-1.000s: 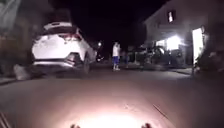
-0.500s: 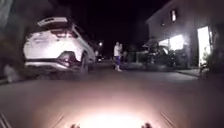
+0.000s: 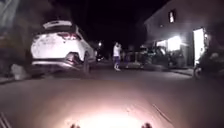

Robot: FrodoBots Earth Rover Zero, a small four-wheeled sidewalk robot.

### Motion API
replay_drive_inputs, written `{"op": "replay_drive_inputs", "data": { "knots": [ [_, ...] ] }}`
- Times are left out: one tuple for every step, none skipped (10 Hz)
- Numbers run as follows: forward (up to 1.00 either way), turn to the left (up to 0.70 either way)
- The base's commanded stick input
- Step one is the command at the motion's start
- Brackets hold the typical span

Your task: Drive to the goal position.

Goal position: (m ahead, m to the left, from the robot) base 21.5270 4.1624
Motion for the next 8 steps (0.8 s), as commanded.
{"op": "replay_drive_inputs", "data": {
  "knots": [
    [0.85,0.00],
    [0.85,0.00],
    [0.85,0.00],
    [0.85,0.00],
    [0.85,0.00],
    [0.85,0.00],
    [0.85,0.00],
    [0.85,0.00]
  ]
}}
